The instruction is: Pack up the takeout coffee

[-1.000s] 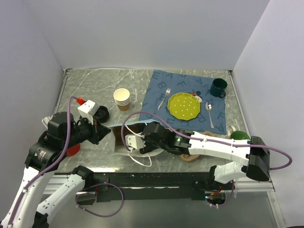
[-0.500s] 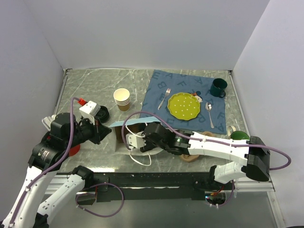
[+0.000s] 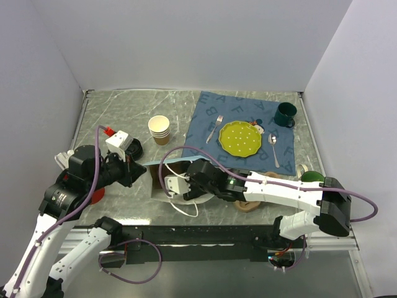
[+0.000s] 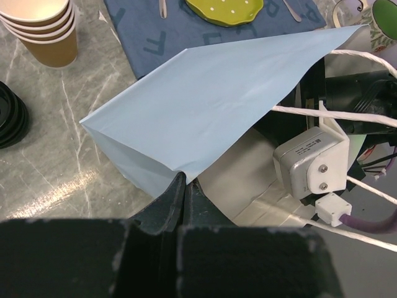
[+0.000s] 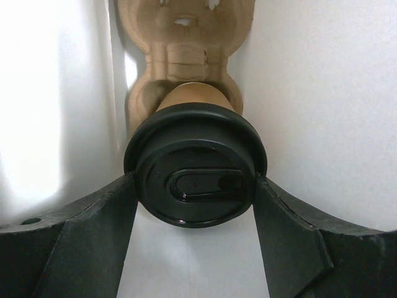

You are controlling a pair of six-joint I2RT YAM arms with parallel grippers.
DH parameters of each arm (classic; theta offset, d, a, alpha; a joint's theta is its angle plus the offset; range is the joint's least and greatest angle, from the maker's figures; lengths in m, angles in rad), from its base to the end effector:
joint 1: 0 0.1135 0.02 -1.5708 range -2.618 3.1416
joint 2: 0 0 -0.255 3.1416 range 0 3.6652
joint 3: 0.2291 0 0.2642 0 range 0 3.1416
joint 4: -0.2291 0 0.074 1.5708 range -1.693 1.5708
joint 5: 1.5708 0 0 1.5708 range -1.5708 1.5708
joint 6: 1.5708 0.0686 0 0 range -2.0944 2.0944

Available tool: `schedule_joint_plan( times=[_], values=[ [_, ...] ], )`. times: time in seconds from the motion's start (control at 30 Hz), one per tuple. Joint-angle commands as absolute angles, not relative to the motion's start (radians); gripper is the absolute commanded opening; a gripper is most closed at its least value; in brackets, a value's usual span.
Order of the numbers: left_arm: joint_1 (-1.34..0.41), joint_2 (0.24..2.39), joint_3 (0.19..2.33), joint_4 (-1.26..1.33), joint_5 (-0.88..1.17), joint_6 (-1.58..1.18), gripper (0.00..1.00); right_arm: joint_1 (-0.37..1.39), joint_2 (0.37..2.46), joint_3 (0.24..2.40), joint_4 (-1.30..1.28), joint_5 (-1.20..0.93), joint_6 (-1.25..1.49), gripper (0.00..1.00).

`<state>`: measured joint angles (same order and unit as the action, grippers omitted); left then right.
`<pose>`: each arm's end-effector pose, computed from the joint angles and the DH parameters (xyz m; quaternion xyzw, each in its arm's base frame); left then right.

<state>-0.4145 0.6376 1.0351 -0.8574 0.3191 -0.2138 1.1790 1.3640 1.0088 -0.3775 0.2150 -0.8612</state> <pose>0.1321 -0.0816 0.3585 0.1674 0.8263 -0.2893 0.4534 0.1413 0.3036 0.2355 -0.7511 0.5125 -0.0328 0.4150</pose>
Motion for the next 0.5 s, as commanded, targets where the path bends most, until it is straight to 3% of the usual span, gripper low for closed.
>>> schedule_joint_plan(
  times=[0.0,0.47],
  values=[
    [-0.413,0.64,1.057,-0.808,0.34,-0.176,0.01,1.175,1.391,1.029,-0.4,0.204,-0.882,0.44],
    [-0.413,0.656,1.072,-0.827,0.367,-0.169,0.01,1.17,1.473,1.049,-0.35,0.31,-0.896,0.44]
  ],
)
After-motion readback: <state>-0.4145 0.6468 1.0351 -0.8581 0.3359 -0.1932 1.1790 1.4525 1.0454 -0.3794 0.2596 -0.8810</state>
